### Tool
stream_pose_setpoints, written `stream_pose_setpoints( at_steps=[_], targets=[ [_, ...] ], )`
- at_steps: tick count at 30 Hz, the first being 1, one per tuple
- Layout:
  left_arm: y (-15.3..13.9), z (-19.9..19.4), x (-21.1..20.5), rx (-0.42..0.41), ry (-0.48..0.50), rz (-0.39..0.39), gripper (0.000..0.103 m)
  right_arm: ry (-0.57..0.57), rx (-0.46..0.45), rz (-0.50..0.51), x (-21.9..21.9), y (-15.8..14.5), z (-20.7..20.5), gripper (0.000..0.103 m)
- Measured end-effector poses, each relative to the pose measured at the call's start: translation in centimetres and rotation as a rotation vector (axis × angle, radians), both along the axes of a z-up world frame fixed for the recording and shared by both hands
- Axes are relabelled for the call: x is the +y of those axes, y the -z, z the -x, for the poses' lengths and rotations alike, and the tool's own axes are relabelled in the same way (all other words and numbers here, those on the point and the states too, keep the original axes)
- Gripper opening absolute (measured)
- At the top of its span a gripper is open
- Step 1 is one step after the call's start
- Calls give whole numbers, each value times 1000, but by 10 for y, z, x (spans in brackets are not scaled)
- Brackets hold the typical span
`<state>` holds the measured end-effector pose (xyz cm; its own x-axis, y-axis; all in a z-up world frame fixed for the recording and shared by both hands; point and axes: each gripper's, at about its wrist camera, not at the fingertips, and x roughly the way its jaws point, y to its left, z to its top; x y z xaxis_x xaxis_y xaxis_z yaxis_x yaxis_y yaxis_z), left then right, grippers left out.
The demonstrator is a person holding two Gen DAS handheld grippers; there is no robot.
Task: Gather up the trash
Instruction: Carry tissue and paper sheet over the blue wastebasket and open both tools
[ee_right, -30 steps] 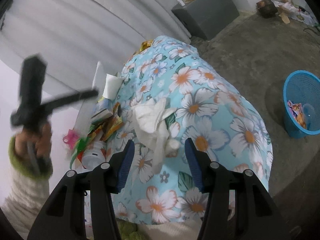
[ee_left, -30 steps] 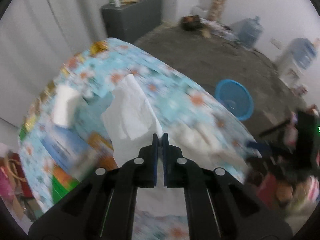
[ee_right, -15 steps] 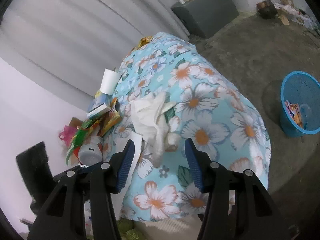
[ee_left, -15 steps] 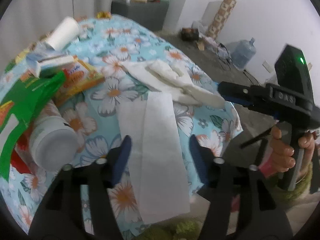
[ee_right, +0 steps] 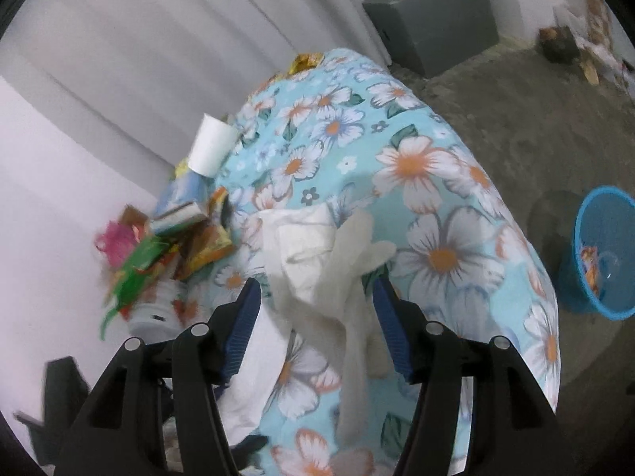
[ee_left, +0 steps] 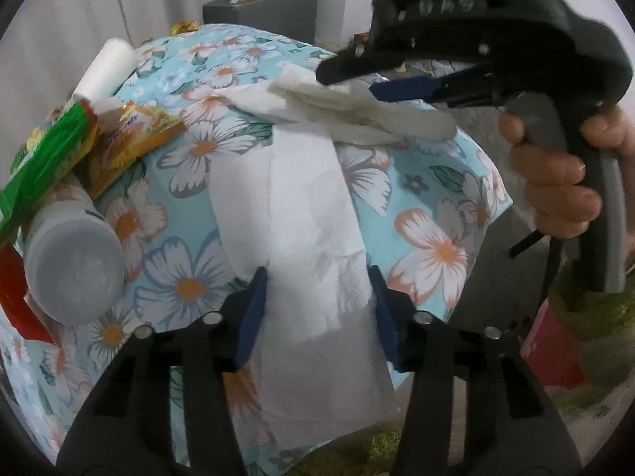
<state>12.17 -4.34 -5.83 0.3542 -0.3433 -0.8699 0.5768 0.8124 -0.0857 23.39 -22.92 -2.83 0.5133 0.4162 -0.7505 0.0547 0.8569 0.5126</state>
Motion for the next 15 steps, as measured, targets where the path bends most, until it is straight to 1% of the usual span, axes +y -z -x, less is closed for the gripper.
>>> stream_pose_setpoints(
  at_steps=[1, 2, 4, 5, 6, 7, 8, 9, 10, 11, 15],
  targets=[
    [1, -1, 3, 6, -9, 11, 37, -1, 9, 18, 3, 3, -3, 58],
    [1, -1, 6, 10, -18, 21, 34, 3, 15, 27, 4, 6, -4, 58],
    [2, -3, 12, 20, -37, 45, 22, 14, 33, 45, 6, 13, -6, 57],
    [2, -4, 15, 22, -45, 55, 19, 22, 32, 48, 6, 15, -5, 53],
    [1, -5, 19, 28, -56, 74, 11, 26, 31, 51, 6, 16, -5, 49],
    [1, -6, 22, 33, -61, 92, 5, 31, 31, 51, 5, 16, -4, 40],
    [-1, -6, 25, 34, -69, 110, 5, 42, 33, 38, 3, 17, -3, 33],
    [-2, -6, 27, 31, -73, 117, 4, 48, 34, 27, 0, 17, -2, 28],
    [-4, -5, 28, 26, -74, 123, 3, 54, 33, 17, -2, 16, -1, 19],
    [-7, -3, 29, 13, -73, 130, 3, 62, 27, 7, -5, 14, 0, 14],
    [-36, 7, 23, -87, -34, 152, 3, 116, -51, -35, -24, -10, 17, 11]
  ],
)
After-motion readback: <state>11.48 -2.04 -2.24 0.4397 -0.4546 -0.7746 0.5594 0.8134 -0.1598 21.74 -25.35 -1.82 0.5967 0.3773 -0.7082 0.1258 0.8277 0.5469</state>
